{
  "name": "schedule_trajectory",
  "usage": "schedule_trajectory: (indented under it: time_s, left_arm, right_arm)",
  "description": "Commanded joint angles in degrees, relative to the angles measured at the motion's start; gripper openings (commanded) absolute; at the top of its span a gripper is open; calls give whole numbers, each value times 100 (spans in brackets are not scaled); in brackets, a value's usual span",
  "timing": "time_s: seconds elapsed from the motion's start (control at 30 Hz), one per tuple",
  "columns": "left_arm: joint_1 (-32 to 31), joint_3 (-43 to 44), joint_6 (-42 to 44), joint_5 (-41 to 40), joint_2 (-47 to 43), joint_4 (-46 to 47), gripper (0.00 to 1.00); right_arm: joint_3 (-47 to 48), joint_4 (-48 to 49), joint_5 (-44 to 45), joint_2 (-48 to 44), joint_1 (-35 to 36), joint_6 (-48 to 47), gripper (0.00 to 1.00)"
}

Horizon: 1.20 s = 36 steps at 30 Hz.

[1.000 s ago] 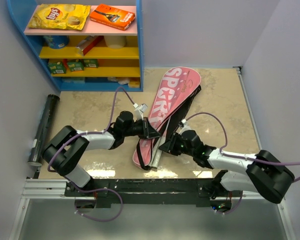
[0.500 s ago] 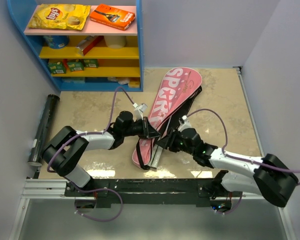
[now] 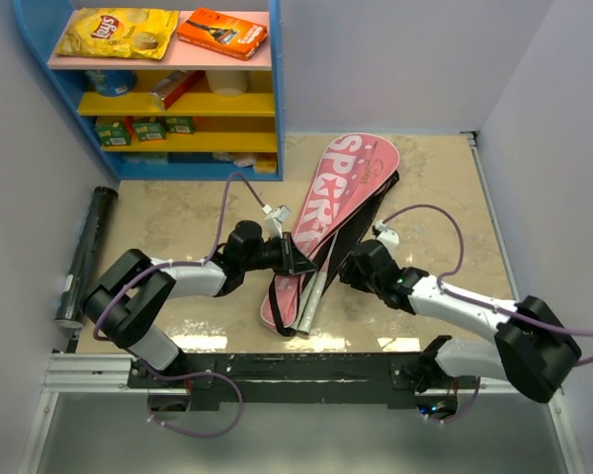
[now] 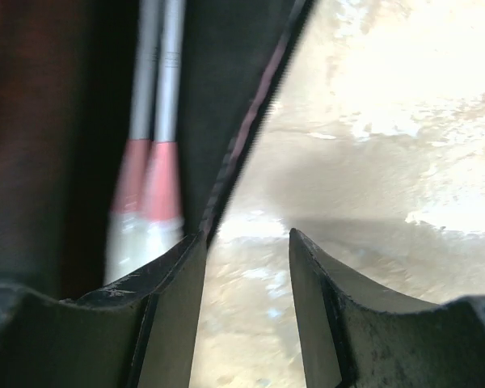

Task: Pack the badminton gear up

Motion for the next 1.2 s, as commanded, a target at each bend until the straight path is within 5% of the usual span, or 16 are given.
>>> schedule_trajectory:
  time_s: [0.0,0.8,1.17]
  left_arm:
    - [-13,32,30,228,-160,514,0]
    - [-13,-82,-102,430,16,830,0]
    - [-4,-223,-181,526,95,1050,0]
  right_arm:
    - [467,-164,419,637,-25,-166,49]
    - [1390,-146,340,2615,-112,-500,48]
    - [1267,30,147,3204,-104,-658,14]
